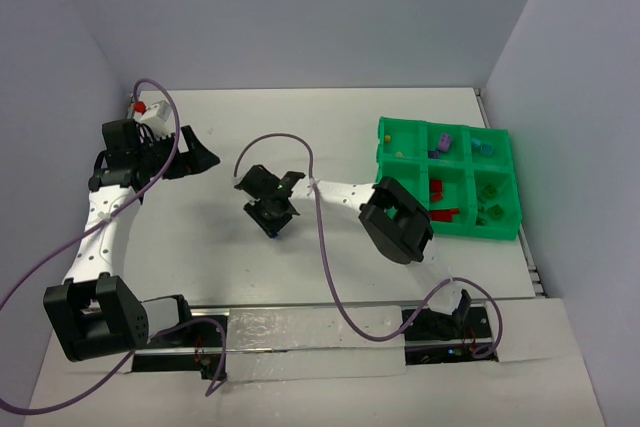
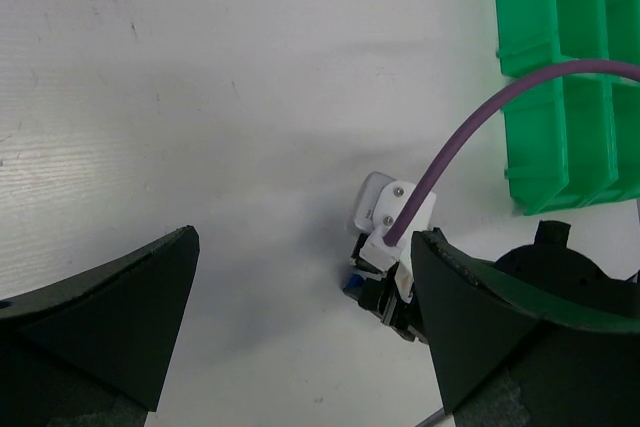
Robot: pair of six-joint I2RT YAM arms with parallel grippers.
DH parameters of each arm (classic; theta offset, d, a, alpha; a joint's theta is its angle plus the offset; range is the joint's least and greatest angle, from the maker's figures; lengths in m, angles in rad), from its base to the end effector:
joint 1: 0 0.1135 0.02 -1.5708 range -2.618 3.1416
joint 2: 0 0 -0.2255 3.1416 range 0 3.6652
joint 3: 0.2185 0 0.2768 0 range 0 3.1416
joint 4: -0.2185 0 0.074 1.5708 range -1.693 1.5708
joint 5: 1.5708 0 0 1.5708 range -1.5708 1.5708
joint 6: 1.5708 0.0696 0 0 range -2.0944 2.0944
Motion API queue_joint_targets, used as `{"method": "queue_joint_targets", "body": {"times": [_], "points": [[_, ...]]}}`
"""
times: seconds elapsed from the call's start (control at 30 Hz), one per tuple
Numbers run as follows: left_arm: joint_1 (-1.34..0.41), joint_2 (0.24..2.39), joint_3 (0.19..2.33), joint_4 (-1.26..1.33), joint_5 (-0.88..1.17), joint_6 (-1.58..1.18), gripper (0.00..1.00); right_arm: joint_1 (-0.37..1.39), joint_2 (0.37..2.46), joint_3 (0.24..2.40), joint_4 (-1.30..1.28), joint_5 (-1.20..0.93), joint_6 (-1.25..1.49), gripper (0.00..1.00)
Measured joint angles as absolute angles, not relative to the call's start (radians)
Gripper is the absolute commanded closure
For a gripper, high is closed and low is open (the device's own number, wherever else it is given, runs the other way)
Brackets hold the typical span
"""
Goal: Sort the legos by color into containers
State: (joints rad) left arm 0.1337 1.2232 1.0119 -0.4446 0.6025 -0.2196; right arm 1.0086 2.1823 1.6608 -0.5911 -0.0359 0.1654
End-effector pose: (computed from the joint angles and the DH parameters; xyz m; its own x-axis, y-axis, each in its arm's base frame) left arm 0.3264 0.0041 0.2474 -0.6630 -0.2703 -0.6982 0.1956 0.8377 -0.5100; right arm 0.2522 0.4050 0.0868 -0.6122 -0.6630 -0.4310 -0.7636 0.6371 0.1046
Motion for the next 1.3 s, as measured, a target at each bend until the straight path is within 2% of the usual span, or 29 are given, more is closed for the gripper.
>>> {"method": "queue_joint_targets", "body": {"times": [0.27,0.67,0.73,0.87,1.07,1.3], "points": [[0.134,1.223,1.012,-0.445,0.603,-0.213,0.03,1.053,2.172,1.642,-0.591,0.037,0.146,0.67],[0.134,1.227,1.012,-0.444,0.603,-0.213,0.03,1.038,2.167,1.640,-0.596,0.020,0.132,0.98],[0.134,1.229,1.012,-0.444,0.603,-0.209,0.03,1.021,2.157,1.629,-0.598,0.005,0.126,1.00],[0.134,1.235,1.012,-0.444,0.602,-0.196,0.03,0.922,2.096,1.585,-0.617,-0.054,0.114,1.00],[0.095,1.260,1.012,-0.444,0.567,-0.166,0.03,0.629,1.874,1.537,-0.613,-0.105,0.092,1.00],[-0.121,1.329,1.050,-0.446,0.446,-0.113,0.03,0.412,1.580,1.453,-0.619,-0.110,0.058,1.00]]}}
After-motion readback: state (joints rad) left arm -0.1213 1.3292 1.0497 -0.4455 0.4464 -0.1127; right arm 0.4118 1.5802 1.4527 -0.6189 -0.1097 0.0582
